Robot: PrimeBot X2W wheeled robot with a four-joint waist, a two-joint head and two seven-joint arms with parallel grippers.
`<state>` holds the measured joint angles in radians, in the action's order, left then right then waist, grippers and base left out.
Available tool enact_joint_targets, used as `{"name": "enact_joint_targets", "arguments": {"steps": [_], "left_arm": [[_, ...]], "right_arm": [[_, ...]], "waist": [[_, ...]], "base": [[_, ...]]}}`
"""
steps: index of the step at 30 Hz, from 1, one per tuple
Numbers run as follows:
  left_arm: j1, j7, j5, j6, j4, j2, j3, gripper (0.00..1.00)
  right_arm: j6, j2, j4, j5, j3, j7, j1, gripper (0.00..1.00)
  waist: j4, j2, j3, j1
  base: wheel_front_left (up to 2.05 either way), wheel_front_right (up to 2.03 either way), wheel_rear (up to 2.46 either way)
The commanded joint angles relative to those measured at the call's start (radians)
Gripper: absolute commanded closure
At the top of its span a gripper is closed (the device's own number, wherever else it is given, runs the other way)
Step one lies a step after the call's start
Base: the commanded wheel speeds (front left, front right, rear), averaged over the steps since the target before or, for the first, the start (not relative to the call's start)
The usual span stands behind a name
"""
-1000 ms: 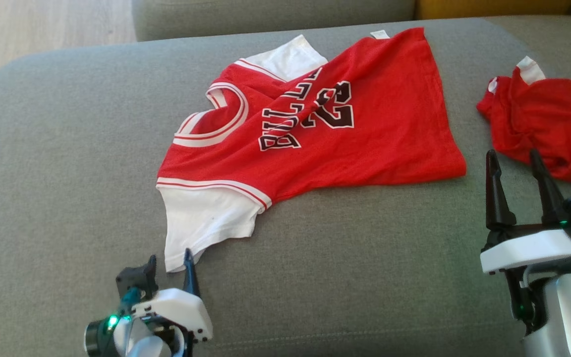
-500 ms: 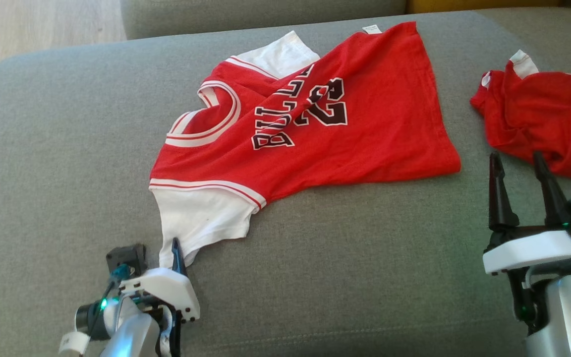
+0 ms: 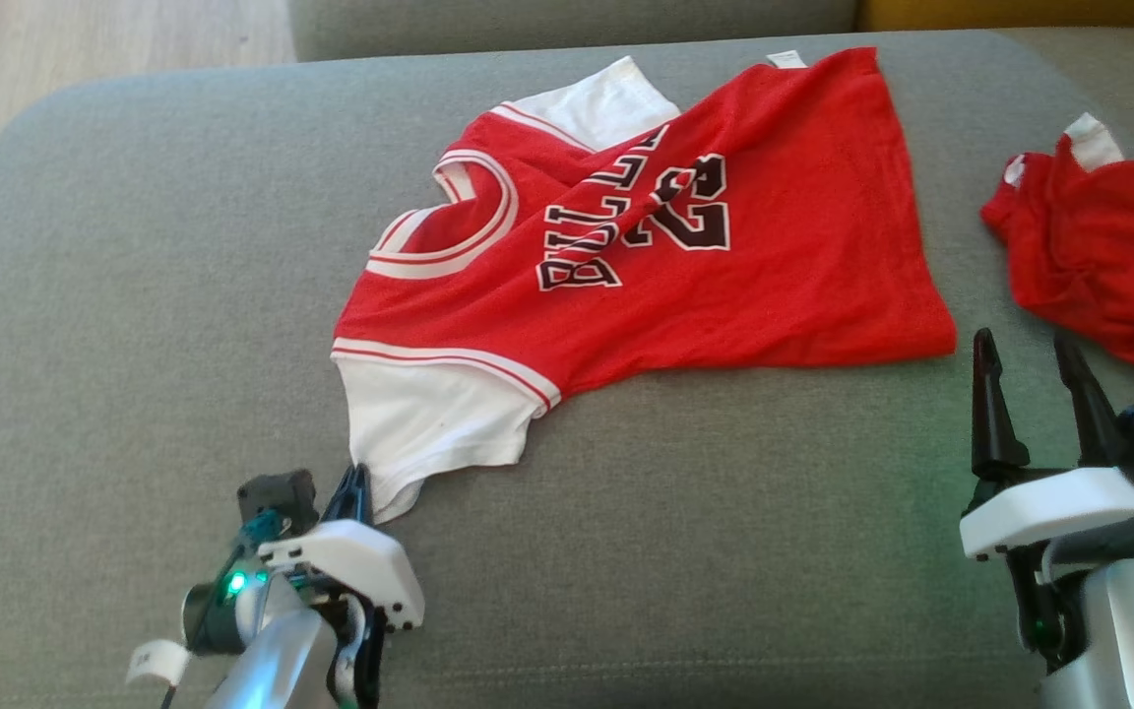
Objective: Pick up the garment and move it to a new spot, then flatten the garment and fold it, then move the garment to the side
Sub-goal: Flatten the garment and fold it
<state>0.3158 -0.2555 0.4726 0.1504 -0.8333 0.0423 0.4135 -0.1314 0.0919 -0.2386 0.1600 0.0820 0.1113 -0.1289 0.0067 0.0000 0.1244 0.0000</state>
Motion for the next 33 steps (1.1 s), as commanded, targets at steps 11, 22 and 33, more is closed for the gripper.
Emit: {"name": "enact_joint_targets", "arguments": {"steps": [11, 22, 33], "left_arm": [[-0.025, -0.006, -0.122, 0.047, 0.416, 0.010, -0.158, 1.00], [-0.088, -0.006, -0.170, 0.076, 0.638, 0.008, -0.244, 1.00], [-0.080, -0.006, -0.163, 0.083, 0.664, 0.008, -0.224, 1.00]], "right_arm": [[0.001, 0.003, -0.046, -0.009, -0.007, 0.004, -0.035, 0.00], [0.001, -0.005, -0.138, -0.026, -0.023, -0.026, -0.053, 0.00], [0.001, 0.012, -0.257, 0.002, -0.058, -0.049, -0.130, 0.00]], "waist": [[0.049, 0.0000, 0.014, 0.0000], [0.051, 0.0000, 0.029, 0.0000], [0.076, 0.0000, 0.061, 0.0000]], "base": [[0.00, 0.00, 0.00], [0.00, 0.00, 0.00], [0.00, 0.00, 0.00]]}}
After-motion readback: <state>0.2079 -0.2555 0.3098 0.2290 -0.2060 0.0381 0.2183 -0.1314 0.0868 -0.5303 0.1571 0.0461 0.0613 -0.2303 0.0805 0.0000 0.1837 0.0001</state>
